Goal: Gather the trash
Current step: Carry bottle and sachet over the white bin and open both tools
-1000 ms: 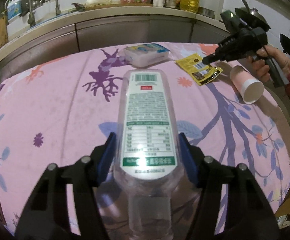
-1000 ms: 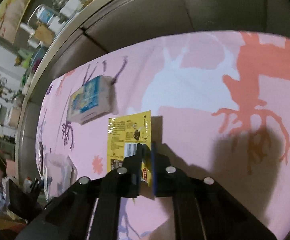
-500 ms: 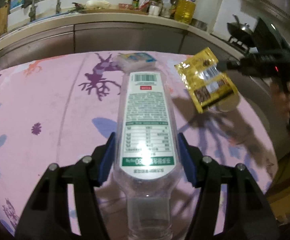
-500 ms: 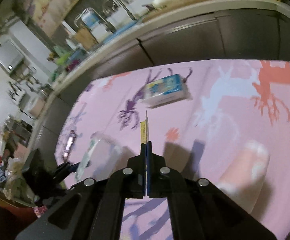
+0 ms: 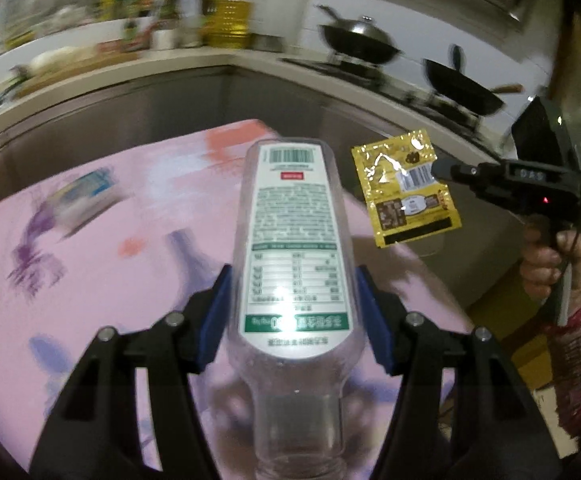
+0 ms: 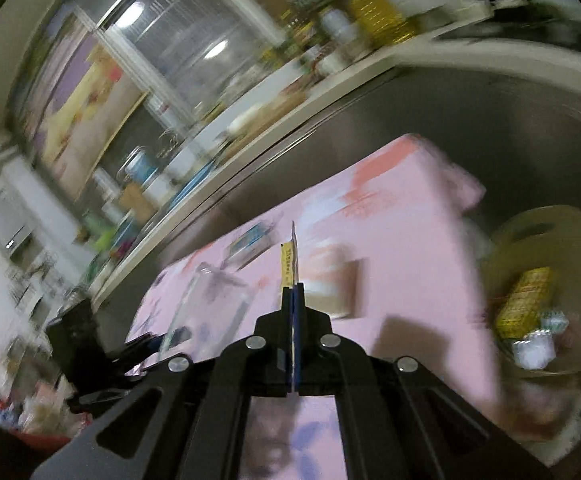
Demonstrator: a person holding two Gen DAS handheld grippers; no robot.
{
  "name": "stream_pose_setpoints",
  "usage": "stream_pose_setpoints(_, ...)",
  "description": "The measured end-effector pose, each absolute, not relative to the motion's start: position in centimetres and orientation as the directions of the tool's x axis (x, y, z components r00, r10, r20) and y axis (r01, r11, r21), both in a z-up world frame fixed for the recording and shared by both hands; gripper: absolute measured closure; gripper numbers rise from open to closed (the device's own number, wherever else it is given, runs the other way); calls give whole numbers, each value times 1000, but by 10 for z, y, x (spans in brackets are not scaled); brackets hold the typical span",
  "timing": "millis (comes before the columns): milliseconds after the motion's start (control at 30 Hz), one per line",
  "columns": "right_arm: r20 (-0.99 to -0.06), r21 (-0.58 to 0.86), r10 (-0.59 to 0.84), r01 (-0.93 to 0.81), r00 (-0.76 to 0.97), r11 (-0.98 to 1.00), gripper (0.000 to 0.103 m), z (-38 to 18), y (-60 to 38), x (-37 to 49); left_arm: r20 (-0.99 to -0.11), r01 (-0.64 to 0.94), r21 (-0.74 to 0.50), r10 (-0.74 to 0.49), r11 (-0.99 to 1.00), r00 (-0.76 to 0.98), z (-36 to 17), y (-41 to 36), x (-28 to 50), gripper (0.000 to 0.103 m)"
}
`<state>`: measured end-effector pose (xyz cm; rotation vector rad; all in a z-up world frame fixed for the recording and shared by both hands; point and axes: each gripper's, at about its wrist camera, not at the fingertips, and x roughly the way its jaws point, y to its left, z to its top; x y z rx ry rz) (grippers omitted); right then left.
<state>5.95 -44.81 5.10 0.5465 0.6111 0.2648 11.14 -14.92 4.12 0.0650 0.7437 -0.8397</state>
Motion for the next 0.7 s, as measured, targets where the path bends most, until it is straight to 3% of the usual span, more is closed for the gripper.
stream_pose_setpoints(233, -492, 537, 143, 169, 859, 826, 103, 27, -539, 27, -655, 805, -277, -716, 525, 242, 43, -294, 130, 45)
stream_pose_setpoints(433, -550, 530, 58, 294, 833, 795, 103, -20, -580, 29, -725, 815, -312, -677, 489, 128, 17, -393, 158, 45)
stream_pose_setpoints(633, -596, 470, 1, 348, 803, 811, 103, -52, -600, 46, -743, 776, -373, -665, 508, 78, -8, -443, 178, 42)
stream_pose_setpoints(700, -592, 467, -21, 364, 806, 806, 103, -59, -603, 51, -762, 758, -389, -645, 524, 54, -18, -452, 184, 37)
